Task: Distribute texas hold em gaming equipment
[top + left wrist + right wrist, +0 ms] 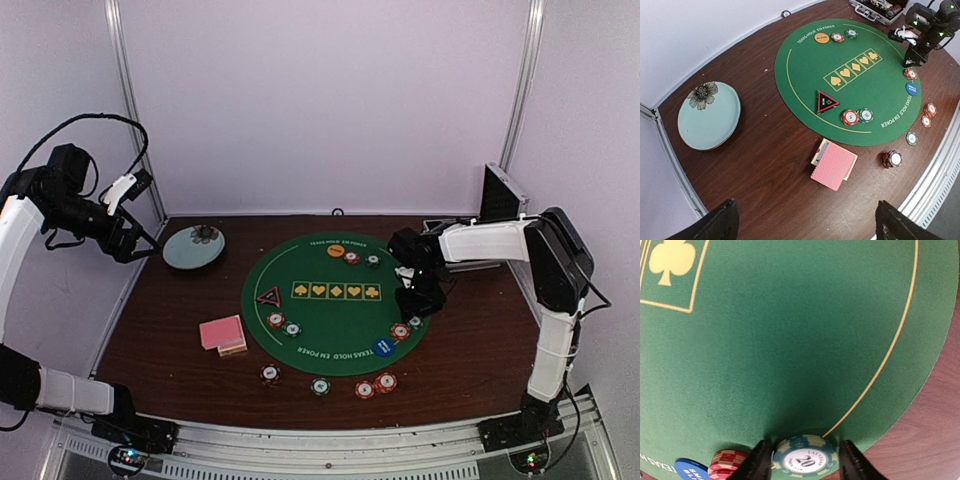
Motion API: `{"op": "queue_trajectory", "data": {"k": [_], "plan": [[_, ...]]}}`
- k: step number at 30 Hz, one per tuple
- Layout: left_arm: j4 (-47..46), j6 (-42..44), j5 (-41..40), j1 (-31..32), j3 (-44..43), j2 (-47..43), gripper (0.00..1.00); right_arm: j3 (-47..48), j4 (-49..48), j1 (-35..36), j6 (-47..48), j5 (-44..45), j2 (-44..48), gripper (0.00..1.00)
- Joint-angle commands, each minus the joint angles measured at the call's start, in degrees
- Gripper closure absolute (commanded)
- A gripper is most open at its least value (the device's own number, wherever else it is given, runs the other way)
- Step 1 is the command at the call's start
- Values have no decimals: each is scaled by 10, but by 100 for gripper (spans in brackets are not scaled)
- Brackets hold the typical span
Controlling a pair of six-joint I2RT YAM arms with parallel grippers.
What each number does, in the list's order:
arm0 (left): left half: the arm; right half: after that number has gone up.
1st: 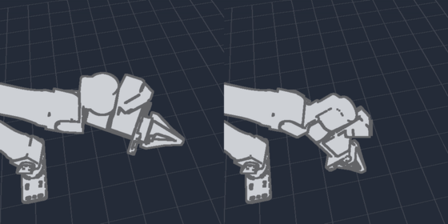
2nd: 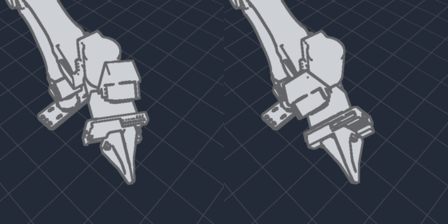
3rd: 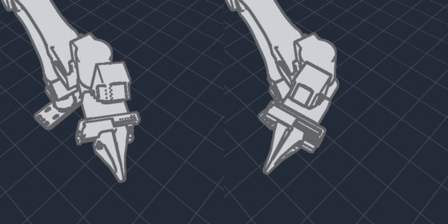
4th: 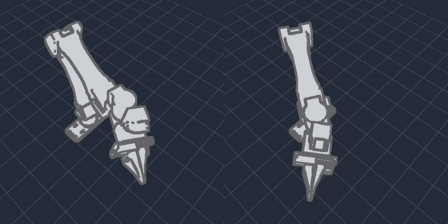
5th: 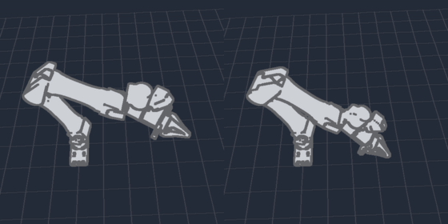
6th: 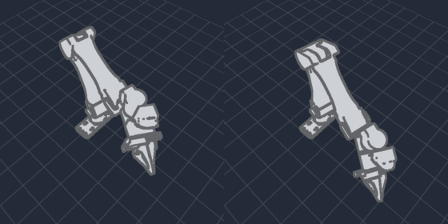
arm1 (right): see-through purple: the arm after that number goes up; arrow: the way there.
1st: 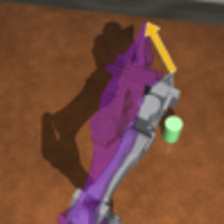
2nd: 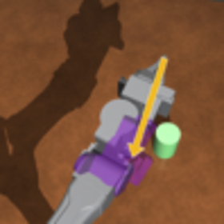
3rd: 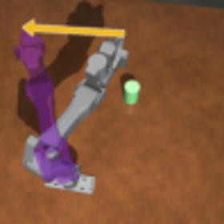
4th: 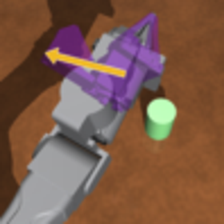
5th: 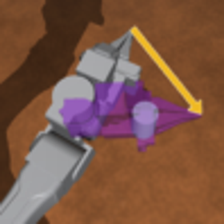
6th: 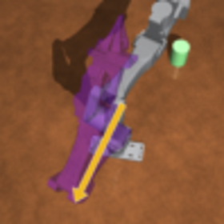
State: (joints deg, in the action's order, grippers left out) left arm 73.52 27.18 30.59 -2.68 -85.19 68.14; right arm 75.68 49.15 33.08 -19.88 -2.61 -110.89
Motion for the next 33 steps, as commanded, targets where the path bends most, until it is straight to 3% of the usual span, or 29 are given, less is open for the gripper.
{"op": "queue_trajectory", "data": {"k": [1,8,13,21,26,29,33], "plan": [[0,7,-7,-2,-8,-2,3,-1,6,-3,-2,13,4,45],[2,7,-7,-1,-1,5,2,30,34,14,-8,50,71,32],[-3,14,17,-2,21,5,2,90,45,109,-21,68,86,24],[-37,10,42,-1,94,5,2,344,98,321,-16,44,-74,11],[-47,14,55,-1,117,7,2,514,150,393,6,28,-198,6],[-48,20,65,-1,125,6,2,557,165,407,4,9,-242,5],[-48,25,66,-1,130,3,2,535,156,410,-2,11,-249,5]]}}
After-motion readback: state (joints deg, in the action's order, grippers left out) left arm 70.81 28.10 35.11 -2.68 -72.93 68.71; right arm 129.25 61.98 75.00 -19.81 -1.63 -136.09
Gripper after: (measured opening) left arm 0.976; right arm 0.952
